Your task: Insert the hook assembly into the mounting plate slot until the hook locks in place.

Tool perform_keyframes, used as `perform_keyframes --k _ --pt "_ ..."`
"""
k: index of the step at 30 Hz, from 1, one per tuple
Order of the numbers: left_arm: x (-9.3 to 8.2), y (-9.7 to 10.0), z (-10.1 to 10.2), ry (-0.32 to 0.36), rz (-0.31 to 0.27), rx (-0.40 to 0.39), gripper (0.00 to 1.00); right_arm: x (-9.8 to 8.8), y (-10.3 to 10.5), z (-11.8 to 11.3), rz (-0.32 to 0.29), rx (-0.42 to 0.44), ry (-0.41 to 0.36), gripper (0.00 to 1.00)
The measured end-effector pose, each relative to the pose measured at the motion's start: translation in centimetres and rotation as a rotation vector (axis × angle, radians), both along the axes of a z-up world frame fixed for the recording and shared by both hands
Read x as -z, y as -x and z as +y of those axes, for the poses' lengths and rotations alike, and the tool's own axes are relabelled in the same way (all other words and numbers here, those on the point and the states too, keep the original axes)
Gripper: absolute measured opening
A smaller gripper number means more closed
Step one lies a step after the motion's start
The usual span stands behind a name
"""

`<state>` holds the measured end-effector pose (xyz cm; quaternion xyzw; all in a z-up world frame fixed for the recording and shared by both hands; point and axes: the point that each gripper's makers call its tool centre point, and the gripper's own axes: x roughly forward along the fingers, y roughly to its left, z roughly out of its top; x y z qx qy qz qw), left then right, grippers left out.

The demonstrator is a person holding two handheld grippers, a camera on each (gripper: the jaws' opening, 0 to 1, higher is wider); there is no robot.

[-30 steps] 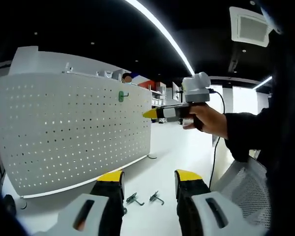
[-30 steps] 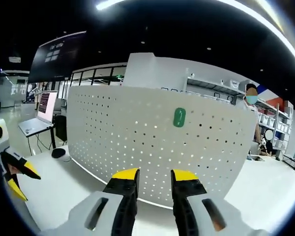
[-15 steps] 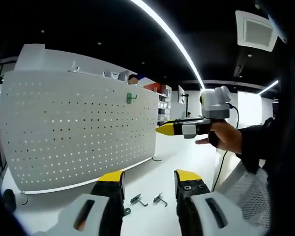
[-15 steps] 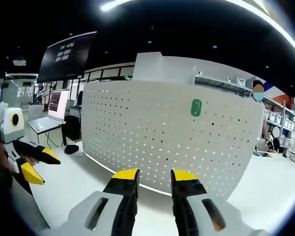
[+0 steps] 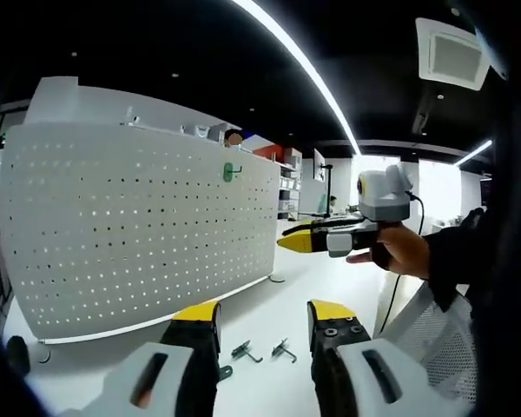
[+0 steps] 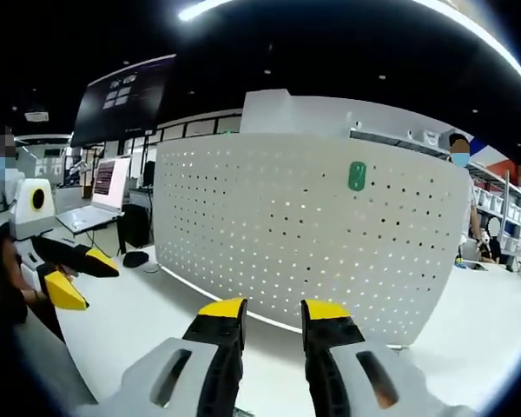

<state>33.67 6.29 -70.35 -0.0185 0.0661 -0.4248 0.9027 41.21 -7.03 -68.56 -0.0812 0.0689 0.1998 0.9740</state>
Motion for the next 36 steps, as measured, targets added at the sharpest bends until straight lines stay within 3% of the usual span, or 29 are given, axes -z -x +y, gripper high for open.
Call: perform_keyframes --k 13,23,31,36 --pt "0.5 0.1 -0.1 -0.014 0.009 0.009 0.41 2.3 -0.7 0.8 0.068 -0.045 0.014 0.23" --pt "1.2 -0.6 -0.5 -0.035 0.027 0.029 0.4 2.9 -0.9 0.6 0.073 -0.038 0.0 0.23" --pt "2.0 -2.4 -2.0 -0.12 -0.006 0.088 0.38 2.3 -0.7 0.2 0.056 -0.03 -0.013 0.23" --pt "3.5 -3.5 -2.9 -0.165 0.003 0.13 0.36 2.2 -0.5 -0.2 0.052 -0.021 -0.011 0.23"
